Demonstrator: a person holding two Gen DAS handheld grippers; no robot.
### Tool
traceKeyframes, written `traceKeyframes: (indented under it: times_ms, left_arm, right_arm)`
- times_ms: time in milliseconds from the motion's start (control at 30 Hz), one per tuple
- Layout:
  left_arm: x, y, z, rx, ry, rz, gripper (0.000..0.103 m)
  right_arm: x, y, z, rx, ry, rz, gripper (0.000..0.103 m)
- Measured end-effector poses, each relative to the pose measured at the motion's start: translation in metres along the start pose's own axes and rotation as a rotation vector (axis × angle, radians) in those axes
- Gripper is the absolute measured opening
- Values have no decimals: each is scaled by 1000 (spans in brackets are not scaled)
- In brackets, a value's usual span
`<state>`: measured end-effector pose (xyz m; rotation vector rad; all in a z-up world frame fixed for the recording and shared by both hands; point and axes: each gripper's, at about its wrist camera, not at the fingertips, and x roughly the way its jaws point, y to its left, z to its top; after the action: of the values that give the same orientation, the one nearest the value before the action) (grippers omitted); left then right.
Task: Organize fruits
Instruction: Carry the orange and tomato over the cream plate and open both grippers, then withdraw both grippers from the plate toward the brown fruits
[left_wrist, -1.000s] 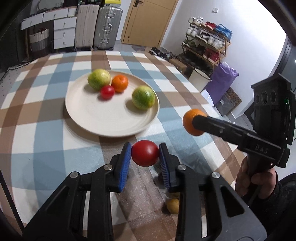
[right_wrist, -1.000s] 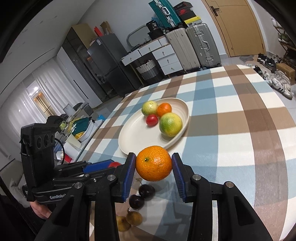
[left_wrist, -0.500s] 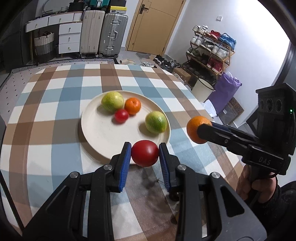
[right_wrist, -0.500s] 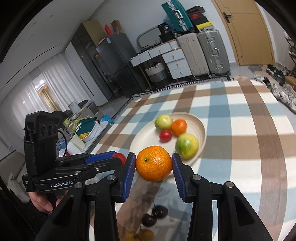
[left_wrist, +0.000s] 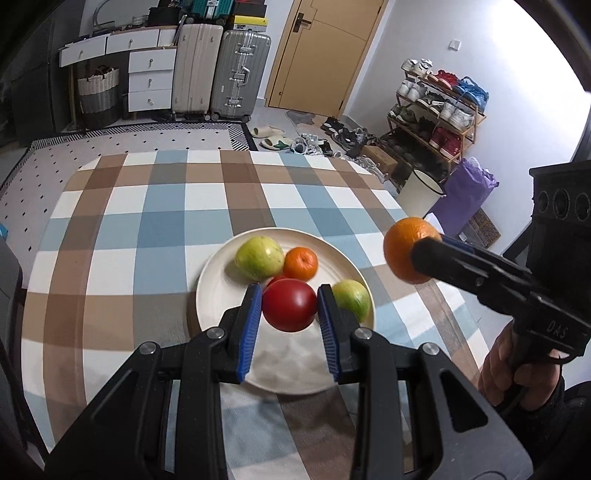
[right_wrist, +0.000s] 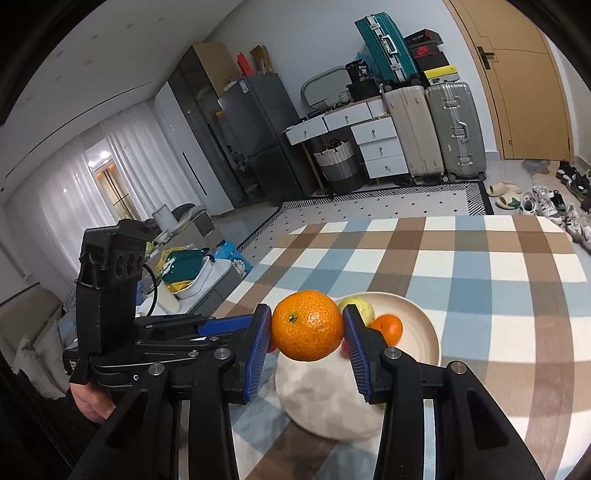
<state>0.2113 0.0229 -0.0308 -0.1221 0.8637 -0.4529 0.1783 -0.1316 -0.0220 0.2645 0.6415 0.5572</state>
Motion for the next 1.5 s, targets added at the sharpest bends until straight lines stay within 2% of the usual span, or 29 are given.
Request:
traceKeyframes:
  times_ms: [200, 533, 833, 933, 1067, 1300, 1500]
  left_arm:
    - [32, 15, 9, -19, 45, 3, 28]
    - [79, 30, 4, -45, 111, -9, 28]
    - [101, 33, 0, -51, 143, -26, 28]
    - [104, 33, 0, -54, 143, -29, 28]
    - [103, 32, 1, -49, 133, -22, 28]
    - [88, 31, 0, -52, 114, -9, 29]
    - [62, 27, -6, -45, 84, 7, 35]
  right_arm:
    - [29, -12, 2, 23, 52, 1, 41]
    - [66, -40, -16, 67, 140, -35, 41]
    - [85, -51, -27, 80, 184, -54, 41]
    - [89, -52, -29, 86, 190, -57, 42]
    - [81, -53, -28, 87, 155, -62, 64]
    - [57, -50, -23, 92, 96, -77, 64]
    - [39, -44, -25, 100, 71, -82, 64]
